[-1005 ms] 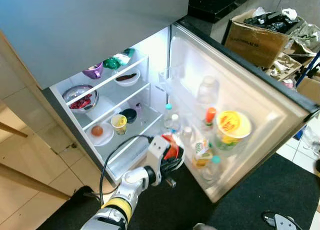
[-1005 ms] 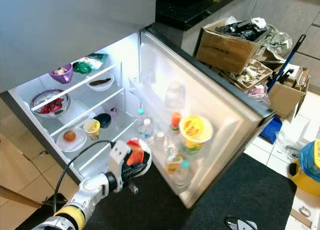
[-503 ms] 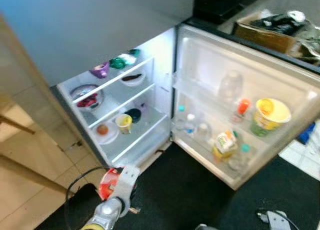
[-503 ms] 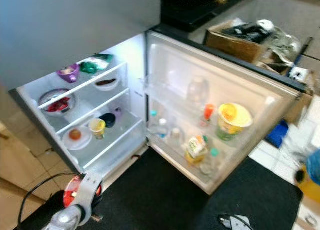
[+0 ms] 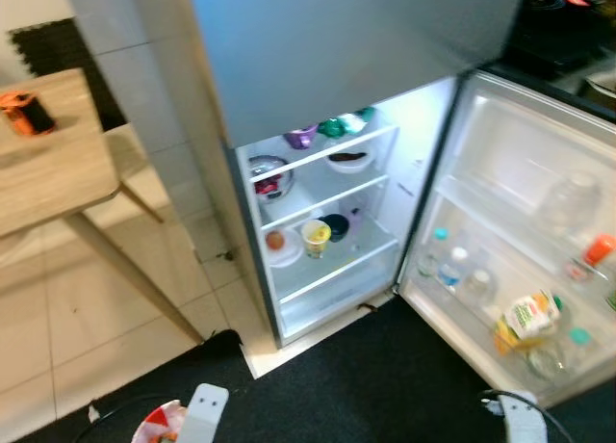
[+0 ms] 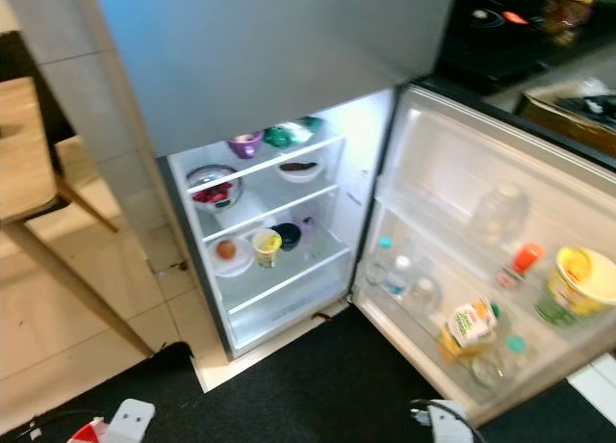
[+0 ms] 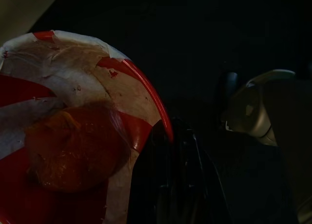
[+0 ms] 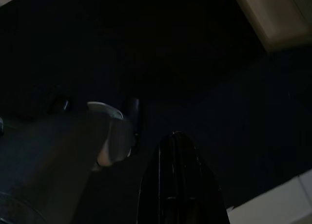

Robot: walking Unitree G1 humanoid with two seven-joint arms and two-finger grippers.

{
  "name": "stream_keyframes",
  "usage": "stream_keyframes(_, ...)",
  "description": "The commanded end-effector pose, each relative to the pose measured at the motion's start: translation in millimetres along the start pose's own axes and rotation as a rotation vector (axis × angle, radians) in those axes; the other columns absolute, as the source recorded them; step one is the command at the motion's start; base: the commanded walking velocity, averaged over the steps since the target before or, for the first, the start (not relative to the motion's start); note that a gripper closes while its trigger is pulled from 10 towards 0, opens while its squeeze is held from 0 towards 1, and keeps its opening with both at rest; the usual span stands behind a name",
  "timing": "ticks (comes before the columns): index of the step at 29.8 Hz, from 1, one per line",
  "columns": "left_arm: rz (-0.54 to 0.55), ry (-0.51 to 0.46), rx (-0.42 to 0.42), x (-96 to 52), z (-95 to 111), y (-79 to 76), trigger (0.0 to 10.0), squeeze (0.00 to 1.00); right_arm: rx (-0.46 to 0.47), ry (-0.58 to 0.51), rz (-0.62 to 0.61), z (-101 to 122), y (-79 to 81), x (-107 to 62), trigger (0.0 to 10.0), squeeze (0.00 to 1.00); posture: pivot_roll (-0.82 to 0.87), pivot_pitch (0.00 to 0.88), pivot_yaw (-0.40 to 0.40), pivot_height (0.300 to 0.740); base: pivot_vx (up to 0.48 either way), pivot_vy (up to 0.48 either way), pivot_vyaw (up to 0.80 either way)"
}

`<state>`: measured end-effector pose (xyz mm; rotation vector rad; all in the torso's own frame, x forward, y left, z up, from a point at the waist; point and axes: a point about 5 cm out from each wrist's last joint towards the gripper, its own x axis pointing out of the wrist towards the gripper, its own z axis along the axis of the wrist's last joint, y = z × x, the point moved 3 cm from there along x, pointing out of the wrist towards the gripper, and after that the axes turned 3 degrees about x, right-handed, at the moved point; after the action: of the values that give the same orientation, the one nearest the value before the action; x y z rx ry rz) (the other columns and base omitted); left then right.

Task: Restocking fridge

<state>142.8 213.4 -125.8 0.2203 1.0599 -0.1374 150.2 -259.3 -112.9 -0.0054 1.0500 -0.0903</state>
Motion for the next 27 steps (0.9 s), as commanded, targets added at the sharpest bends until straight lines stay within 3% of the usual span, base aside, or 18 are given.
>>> stream_keyframes(1,-0.008,0.007,-0.022,0.2,-3,-5.4,10.0,0.00,-0.005,0.020,0.004,-4,2.8,0.3,10.0,0.00,-0.02,0.000,0.006,0.740,0.000,0.000,0.75)
stream_keyframes(14,-0.028,0.001,-0.053,1.9,4,-5.6,10.0,0.00,-0.001,0.031,-0.008,-5,5.4,1.3,10.0,0.00,-0.02,0.000,0.018,0.740,0.000,0.000,0.75)
stream_keyframes(27,-0.069,0.032,-0.039,1.9,-2,-16.5,10.0,0.00,-0.014,0.036,-0.008,-6,7.4,1.5,10.0,0.00,-0.03,0.000,0.015,0.740,0.000,0.000,0.75)
